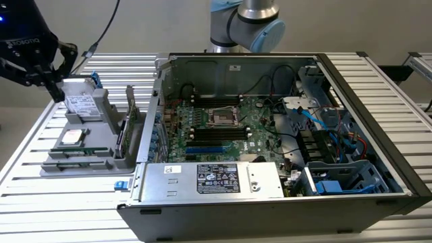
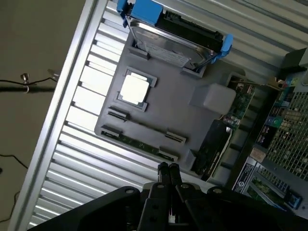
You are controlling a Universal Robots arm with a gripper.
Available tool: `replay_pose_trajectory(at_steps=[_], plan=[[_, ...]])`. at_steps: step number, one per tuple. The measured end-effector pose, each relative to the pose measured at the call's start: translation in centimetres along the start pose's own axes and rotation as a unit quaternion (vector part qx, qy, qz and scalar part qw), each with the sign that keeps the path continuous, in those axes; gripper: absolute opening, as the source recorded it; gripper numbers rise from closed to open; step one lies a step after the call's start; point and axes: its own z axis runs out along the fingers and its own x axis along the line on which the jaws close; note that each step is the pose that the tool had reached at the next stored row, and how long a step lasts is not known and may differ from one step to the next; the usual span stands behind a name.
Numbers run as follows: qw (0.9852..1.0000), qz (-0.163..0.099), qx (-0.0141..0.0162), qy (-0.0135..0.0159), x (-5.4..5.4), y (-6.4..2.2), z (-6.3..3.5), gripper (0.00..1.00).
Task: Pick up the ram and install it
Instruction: 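Pick up the ram and move it above insertion slot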
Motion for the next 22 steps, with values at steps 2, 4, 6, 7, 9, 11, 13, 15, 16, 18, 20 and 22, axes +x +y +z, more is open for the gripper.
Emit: replay_pose_trajectory(at_steps=[2, 4, 6, 7, 9, 11, 13, 15, 16, 18, 20, 22], plan=[[0.9998, -0.018, 0.0001, -0.0009, 0.00, 0.00, 0.07, 0.10], [0.9993, -0.037, 0.0002, -0.0018, 0.00, 0.01, 0.14, 0.10], [0.9985, -0.055, 0.0003, -0.0027, 0.00, 0.01, 0.21, 0.10], [0.9979, -0.064, 0.0004, -0.0031, 0.00, 0.01, 0.24, 0.10], [0.9966, -0.082, 0.0005, -0.0040, 0.00, 0.01, 0.31, 0.10], [0.9950, -0.100, 0.0006, -0.0049, 0.00, 0.01, 0.38, 0.10], [0.9930, -0.118, 0.0008, -0.0060, 0.00, 0.02, 0.46, 0.10], [0.9907, -0.136, 0.0011, -0.0071, 0.00, 0.02, 0.55, 0.10], [0.9894, -0.145, 0.0012, -0.0077, 0.00, 0.02, 0.59, 0.10], [0.9865, -0.163, 0.0016, -0.0090, 0.00, 0.03, 0.69, 0.10], [0.9834, -0.181, 0.0019, -0.0102, 0.00, 0.03, 0.78, 0.10], [0.9801, -0.198, 0.0023, -0.0114, 0.00, 0.04, 0.87, 0.10]])
